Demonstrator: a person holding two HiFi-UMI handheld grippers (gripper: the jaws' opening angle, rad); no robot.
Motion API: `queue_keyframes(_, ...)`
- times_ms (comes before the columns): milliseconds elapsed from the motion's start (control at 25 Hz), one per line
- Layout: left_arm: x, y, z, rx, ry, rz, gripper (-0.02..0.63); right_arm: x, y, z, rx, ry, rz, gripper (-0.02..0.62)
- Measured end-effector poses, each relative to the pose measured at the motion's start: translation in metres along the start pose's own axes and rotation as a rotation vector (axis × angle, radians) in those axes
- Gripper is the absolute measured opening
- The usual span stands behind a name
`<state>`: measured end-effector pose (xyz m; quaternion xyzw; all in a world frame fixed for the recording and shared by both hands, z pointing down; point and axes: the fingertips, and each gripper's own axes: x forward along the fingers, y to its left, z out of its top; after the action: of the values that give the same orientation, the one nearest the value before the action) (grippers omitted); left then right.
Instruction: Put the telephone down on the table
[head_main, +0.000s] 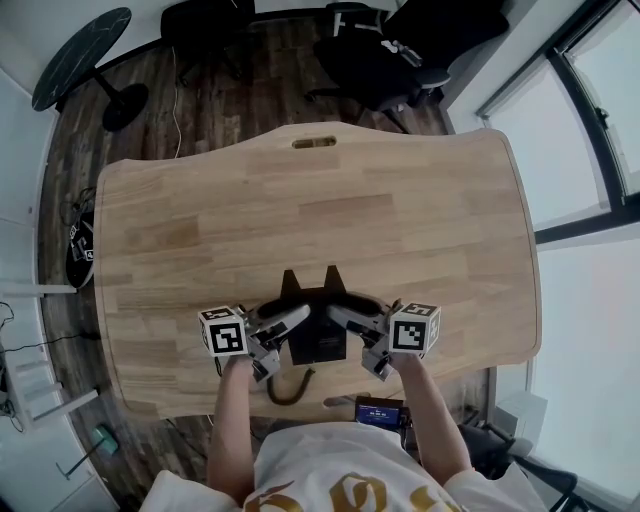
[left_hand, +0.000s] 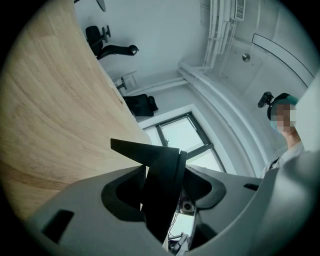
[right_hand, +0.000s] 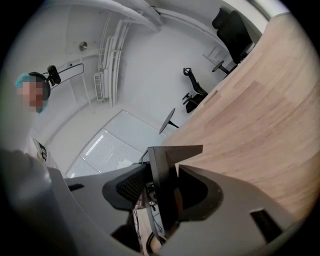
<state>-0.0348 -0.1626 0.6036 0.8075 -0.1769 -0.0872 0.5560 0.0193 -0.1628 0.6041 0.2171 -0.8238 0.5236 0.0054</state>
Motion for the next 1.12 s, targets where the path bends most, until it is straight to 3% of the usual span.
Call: queue_keyframes(1120,0.018,0.059,0.01,-0.104,-0.004,0.053,0.207,0.022,-0.058,0.008,0.08,0.018,-0.031,0.189)
